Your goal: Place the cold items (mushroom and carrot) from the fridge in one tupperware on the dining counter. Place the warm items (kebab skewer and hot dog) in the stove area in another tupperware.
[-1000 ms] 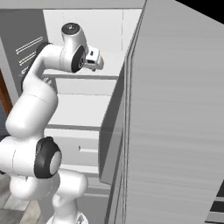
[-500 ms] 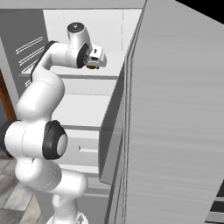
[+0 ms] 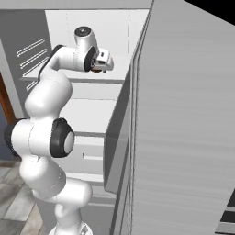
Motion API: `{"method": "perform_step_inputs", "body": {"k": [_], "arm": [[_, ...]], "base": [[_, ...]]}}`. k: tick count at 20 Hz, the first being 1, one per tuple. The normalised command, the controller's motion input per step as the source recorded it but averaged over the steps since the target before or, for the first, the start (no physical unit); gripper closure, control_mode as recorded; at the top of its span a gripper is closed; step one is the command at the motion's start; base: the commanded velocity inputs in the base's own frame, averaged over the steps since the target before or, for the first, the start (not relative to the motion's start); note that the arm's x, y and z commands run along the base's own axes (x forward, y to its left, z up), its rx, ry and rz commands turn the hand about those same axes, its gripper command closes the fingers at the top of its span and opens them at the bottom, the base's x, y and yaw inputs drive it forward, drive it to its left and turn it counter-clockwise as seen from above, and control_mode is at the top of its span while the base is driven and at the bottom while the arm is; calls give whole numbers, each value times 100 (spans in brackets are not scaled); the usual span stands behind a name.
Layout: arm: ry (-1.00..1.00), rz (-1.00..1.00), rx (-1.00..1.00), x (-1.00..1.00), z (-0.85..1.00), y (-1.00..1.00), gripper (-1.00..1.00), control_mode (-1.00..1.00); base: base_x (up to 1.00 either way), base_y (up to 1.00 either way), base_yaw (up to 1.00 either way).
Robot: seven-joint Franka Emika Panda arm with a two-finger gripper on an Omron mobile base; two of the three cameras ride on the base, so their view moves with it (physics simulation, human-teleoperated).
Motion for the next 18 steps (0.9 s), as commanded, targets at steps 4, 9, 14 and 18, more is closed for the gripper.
{"method": "perform_step_inputs", "body": {"k": [4,9,14,18], "arm": [[0,0,0,31,-11,0,-100,-100],[0,1,0,26,-9,0,100,-100],[0,0,-2,1,-19,0,100,-100],[0,0,-4,-28,-27,0,100,-100]], "base": [[0,0,0],[0,0,0],[0,0,0],[0,0,0]]}}
